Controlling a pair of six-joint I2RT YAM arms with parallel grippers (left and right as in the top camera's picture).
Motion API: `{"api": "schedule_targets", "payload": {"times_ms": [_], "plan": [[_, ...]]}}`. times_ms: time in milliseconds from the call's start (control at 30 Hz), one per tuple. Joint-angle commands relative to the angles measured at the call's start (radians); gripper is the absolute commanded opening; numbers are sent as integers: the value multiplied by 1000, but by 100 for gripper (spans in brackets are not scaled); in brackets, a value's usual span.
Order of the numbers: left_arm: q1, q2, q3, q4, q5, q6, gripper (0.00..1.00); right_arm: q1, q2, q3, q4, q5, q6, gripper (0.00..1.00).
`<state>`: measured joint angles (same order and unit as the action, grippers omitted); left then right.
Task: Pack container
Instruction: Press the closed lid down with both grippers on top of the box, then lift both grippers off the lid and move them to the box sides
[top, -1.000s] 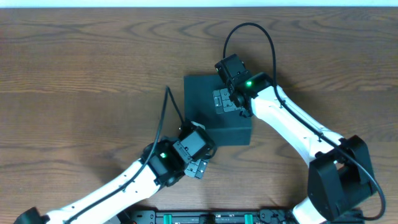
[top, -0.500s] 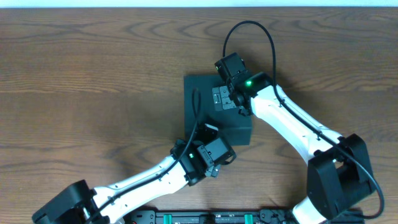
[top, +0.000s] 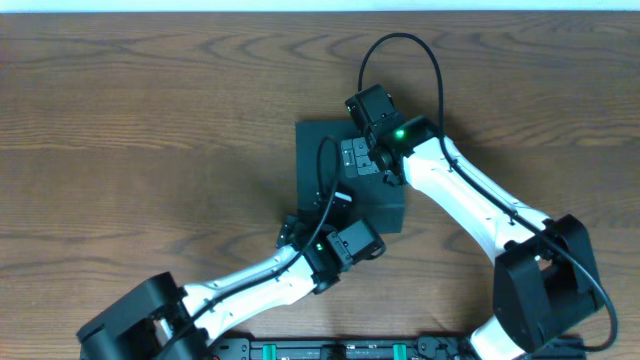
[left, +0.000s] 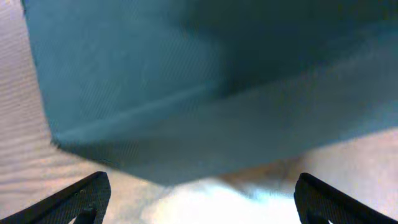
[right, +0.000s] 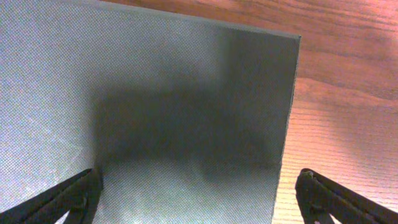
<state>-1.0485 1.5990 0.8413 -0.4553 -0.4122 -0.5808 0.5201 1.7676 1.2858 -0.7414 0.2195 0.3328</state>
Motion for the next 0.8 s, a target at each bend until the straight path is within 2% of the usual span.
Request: {"api": "schedule_targets", "payload": {"times_ms": [0, 500, 767], "plan": [[1, 44, -5, 25, -74, -17, 95, -6, 48, -24, 5, 16, 15, 99], [2, 89, -5, 132, -303, -18, 95, -6, 48, -24, 5, 13, 15, 99], [-14, 48, 9, 86, -306, 5, 95, -6, 48, -24, 14, 8, 31, 99]]}}
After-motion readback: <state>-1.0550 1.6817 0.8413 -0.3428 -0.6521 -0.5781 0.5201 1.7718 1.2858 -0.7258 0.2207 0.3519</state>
